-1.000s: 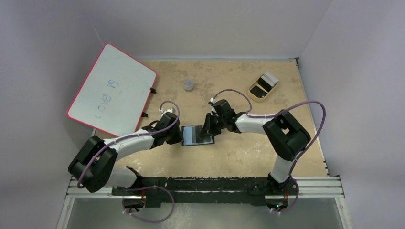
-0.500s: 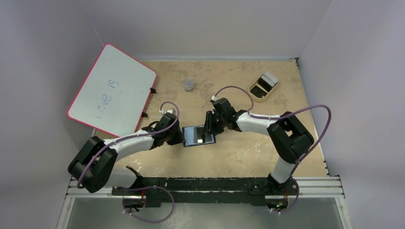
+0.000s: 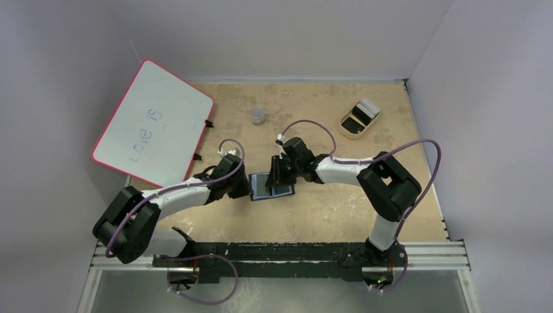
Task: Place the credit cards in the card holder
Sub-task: Insert the credit card into the card holder.
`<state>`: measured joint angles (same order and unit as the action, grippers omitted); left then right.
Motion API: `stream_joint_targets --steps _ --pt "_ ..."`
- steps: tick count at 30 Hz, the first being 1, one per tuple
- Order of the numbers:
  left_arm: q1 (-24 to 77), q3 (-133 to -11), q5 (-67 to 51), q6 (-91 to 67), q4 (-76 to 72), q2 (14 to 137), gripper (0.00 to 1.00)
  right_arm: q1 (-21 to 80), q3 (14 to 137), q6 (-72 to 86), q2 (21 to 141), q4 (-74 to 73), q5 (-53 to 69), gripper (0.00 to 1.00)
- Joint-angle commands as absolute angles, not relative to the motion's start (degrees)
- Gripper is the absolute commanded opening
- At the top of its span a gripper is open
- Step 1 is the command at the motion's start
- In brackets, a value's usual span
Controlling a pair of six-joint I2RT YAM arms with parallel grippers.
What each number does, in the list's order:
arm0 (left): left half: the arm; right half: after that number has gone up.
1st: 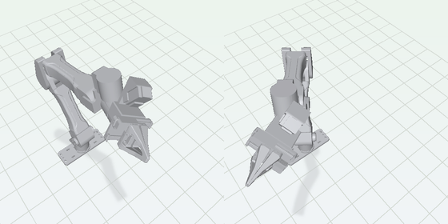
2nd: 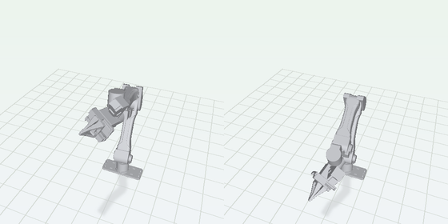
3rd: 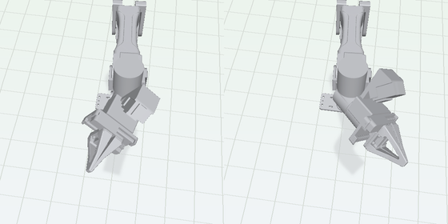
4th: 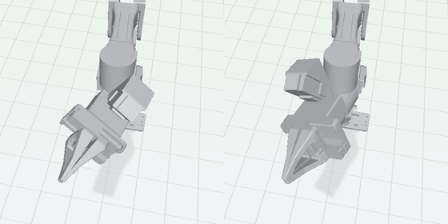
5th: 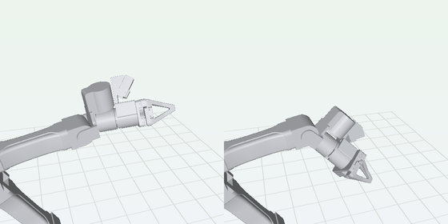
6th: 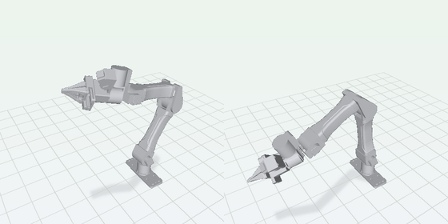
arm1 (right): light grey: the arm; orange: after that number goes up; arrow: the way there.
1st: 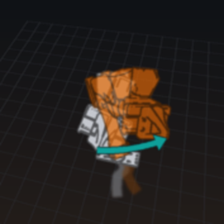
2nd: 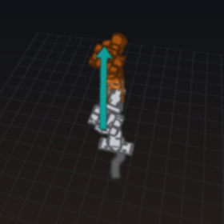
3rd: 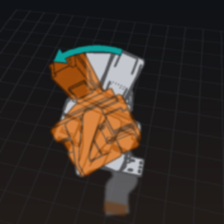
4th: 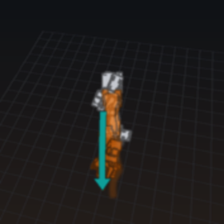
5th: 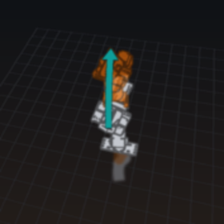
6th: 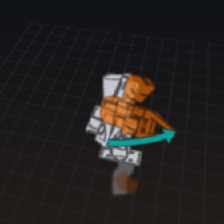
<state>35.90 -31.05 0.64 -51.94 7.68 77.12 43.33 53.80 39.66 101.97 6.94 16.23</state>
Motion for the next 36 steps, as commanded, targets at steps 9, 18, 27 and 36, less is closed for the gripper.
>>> stream_joint_targets --steps 9,18,27,36 --pt "35.77 -31.45 -0.01 -52.05 6.14 77.54 0.15 44.73 54.97 37.24 101.65 13.06 20.48 0.34" --pt "35.77 -32.71 0.29 -51.71 7.98 74.65 0.23 44.50 55.01 33.70 98.13 9.86 21.53 0.35" --pt "35.77 -38.84 2.15 -50.05 16.90 66.51 0.51 39.43 66.62 21.64 93.27 -5.34 5.68 0.40" --pt "35.76 -46.74 5.88 -43.62 27.73 60.40 0.69 28.51 78.24 6.52 95.86 -13.10 -12.52 0.42"
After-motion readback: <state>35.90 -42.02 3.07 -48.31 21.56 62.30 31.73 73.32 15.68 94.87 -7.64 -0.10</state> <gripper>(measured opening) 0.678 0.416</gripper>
